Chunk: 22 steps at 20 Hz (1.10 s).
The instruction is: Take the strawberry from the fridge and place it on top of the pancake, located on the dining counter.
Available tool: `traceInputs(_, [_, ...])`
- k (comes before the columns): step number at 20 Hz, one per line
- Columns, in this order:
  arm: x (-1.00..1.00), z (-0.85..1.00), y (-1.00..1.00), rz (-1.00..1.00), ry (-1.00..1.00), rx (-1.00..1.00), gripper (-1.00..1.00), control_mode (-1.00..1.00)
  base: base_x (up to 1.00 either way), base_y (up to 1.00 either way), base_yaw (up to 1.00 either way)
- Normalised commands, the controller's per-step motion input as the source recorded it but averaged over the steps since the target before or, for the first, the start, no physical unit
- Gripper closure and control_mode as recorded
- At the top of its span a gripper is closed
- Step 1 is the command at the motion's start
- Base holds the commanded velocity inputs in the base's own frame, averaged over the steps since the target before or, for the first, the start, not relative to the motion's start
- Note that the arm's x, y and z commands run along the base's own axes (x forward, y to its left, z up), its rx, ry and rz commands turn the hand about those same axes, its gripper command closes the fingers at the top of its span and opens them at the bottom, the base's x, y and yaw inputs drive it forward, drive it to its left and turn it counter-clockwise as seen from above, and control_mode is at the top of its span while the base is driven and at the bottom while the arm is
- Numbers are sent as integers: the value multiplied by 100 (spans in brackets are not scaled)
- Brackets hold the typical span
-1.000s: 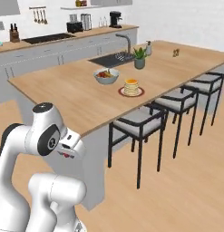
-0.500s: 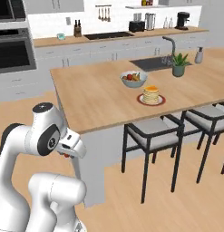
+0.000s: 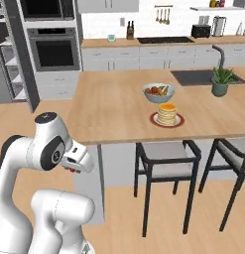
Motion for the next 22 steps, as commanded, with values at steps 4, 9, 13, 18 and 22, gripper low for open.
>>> traceInputs(4, [0,0,0,0,0,0,100,100,0,-100,42])
traceInputs(9, [0,0,0,0,0,0,100,100,0,-100,41])
traceInputs(13, [0,0,0,0,0,0,100,100,0,-100,35])
traceInputs(18, [0,0,0,0,0,0,100,100,6,-96,3])
traceInputs(22, [0,0,0,0,0,0,100,100,30,-29,-18])
